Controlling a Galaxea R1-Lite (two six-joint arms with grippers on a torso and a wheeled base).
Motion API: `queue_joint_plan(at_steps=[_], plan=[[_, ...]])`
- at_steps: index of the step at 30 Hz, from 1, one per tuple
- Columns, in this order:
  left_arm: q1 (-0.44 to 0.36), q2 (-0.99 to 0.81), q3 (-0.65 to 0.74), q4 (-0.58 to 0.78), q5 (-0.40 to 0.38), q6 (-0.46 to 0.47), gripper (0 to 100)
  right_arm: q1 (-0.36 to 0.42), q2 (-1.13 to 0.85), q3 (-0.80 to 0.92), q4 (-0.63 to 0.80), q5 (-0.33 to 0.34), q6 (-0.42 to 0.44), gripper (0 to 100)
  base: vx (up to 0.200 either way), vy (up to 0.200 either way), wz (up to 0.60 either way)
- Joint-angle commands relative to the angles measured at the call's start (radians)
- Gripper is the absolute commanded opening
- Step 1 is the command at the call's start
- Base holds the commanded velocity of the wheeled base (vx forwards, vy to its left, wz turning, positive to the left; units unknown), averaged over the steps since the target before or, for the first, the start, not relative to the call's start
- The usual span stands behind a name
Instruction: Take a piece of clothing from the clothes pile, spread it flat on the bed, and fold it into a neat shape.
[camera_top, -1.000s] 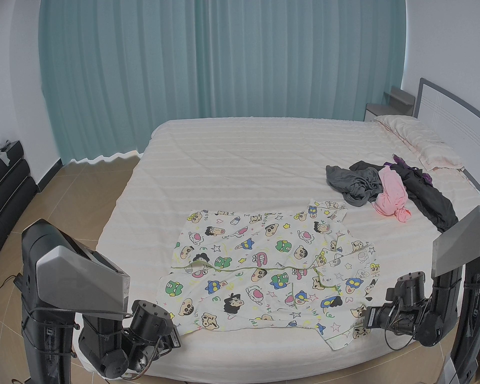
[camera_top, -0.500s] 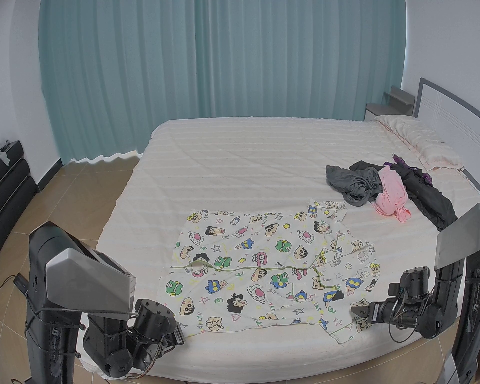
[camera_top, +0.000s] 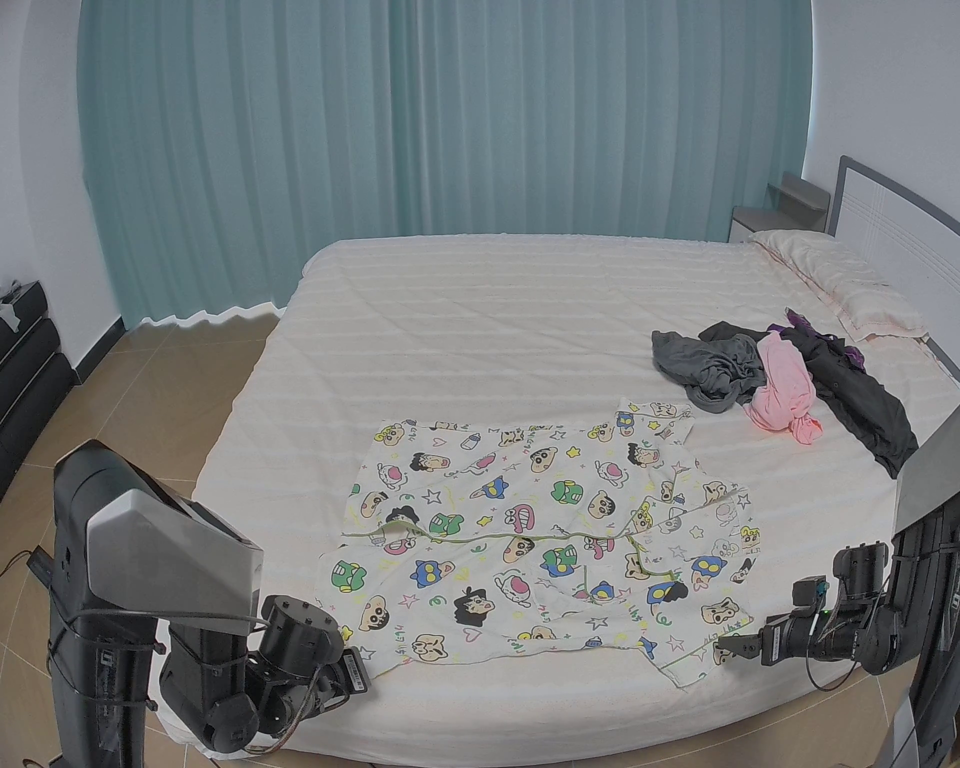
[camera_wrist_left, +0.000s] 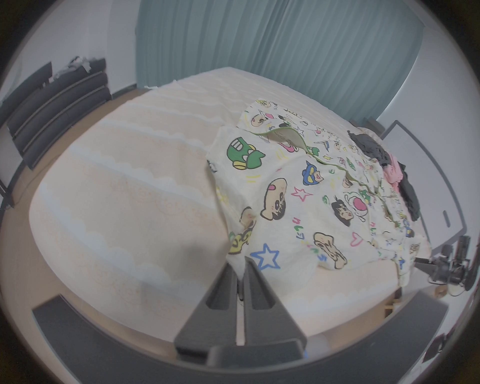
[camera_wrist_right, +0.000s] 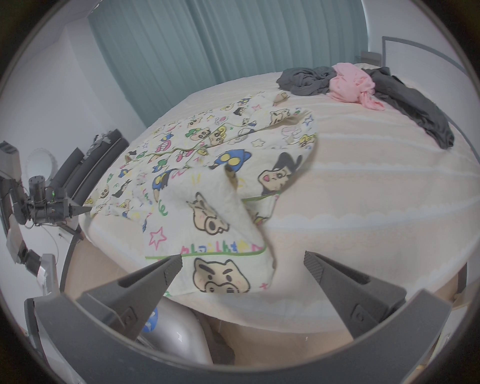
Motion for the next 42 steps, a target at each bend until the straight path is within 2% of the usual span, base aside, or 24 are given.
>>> queue_joint_plan(at_steps=[1, 3, 4, 8, 9, 11, 12, 14, 23, 29, 33, 35, 40, 42], plan=[[0.082, -0.071, 0.052, -0.029, -0.127, 0.013, 0, 0.015, 0.06, -0.045, 0.0, 0.043, -0.011, 100, 0.0, 0.0, 0.0], [0.09, -0.076, 0.057, -0.034, -0.146, 0.013, 0, 0.016, 0.063, -0.049, 0.0, 0.048, -0.011, 100, 0.0, 0.0, 0.0], [0.123, -0.082, 0.065, -0.051, -0.198, 0.016, 0, 0.03, 0.069, -0.06, 0.003, 0.071, -0.011, 100, 0.0, 0.0, 0.0], [0.162, -0.077, 0.063, -0.051, -0.223, 0.044, 0, 0.041, 0.09, -0.061, 0.0, 0.078, -0.009, 100, 0.0, 0.0, 0.0], [0.162, -0.077, 0.063, -0.051, -0.223, 0.044, 0, 0.041, 0.09, -0.061, 0.0, 0.078, -0.009, 0, 0.0, 0.0, 0.0], [0.178, -0.077, 0.061, -0.051, -0.239, 0.05, 0, 0.039, 0.089, -0.054, -0.002, 0.088, -0.006, 0, 0.0, 0.0, 0.0], [0.192, -0.074, 0.057, -0.051, -0.256, 0.05, 0, 0.033, 0.083, -0.046, -0.005, 0.118, -0.005, 0, 0.0, 0.0, 0.0], [0.195, -0.074, 0.054, -0.051, -0.272, 0.05, 0, 0.03, 0.083, -0.035, -0.02, 0.138, 0.0, 0, 0.0, 0.0, 0.0], [0.188, -0.077, 0.077, -0.051, -0.29, 0.053, 0, 0.025, 0.089, 0.081, -0.117, 0.15, 0.009, 0, 0.0, 0.0, 0.0], [0.186, -0.093, 0.108, -0.052, -0.29, 0.096, 0, 0.021, 0.052, 0.081, -0.088, 0.154, 0.021, 0, 0.0, 0.0, 0.0], [0.183, -0.116, 0.138, -0.052, -0.29, 0.117, 0, 0.044, -0.091, 0.081, 0.13, 0.149, 0.024, 0, 0.0, 0.0, 0.0], [0.182, -0.117, 0.146, -0.052, -0.287, 0.14, 0, 0.039, -0.134, 0.081, 0.196, 0.147, 0.024, 0, 0.0, 0.0, 0.0], [0.18, -0.119, 0.167, -0.052, -0.282, 0.173, 0, 0.027, -0.171, 0.081, 0.26, 0.14, 0.023, 0, 0.0, 0.0, 0.0], [0.171, -0.125, 0.196, -0.052, -0.284, 0.211, 0, 0.019, -0.187, 0.081, 0.326, 0.118, 0.021, 0, 0.0, 0.0, 0.0]])
